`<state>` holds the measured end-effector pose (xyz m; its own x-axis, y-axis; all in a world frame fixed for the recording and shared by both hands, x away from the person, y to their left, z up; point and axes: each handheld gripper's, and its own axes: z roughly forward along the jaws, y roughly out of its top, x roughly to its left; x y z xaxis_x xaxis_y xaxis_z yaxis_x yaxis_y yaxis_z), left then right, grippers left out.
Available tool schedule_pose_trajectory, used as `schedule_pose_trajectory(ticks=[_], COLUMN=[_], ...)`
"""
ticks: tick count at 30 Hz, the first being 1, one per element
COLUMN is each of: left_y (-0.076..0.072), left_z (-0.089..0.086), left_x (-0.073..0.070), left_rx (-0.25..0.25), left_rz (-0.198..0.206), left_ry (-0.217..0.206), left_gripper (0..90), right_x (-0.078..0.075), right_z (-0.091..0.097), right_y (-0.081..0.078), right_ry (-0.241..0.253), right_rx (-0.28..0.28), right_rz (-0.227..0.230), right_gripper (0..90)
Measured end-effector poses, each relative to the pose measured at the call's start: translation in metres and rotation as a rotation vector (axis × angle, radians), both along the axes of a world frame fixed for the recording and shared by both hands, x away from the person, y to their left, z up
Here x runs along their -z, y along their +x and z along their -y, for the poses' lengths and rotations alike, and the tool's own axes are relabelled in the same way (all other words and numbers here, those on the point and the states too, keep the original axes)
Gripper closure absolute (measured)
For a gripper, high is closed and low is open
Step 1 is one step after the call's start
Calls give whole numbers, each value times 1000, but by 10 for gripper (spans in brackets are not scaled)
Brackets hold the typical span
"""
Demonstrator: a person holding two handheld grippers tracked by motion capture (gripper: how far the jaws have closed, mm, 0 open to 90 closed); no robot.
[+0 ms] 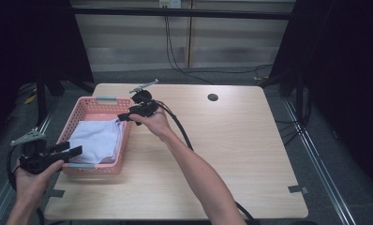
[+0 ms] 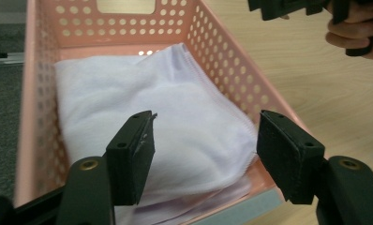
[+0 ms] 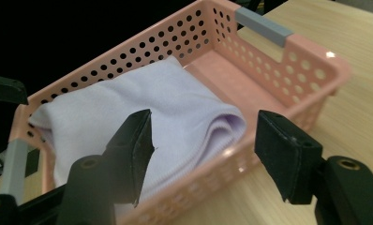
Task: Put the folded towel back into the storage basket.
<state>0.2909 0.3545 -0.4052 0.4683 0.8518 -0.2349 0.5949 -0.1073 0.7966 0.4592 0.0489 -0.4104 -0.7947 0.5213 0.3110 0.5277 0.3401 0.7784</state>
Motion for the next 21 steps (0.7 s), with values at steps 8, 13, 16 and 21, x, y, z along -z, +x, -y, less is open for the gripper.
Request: schedule_pose_trajectory(ticks=[8, 13, 16, 21], left_y=[-8, -13, -15, -18], left_z=[61, 99, 116, 136], left_x=[1, 7, 12, 23], left_rx=[128, 172, 194, 184], left_rz=[9, 19, 6, -28], left_ry=[-8, -2, 10, 26], left_gripper=[438, 418, 410, 382], right_x=[-5, -7, -5, 3], right_z=[63, 104, 128, 170], right_y=[-29, -56, -72, -98], right_ry=[56, 59, 47, 22], right_rx=[14, 23, 30, 63], right_rz=[44, 70, 86, 94], right_gripper=[382, 389, 399, 401])
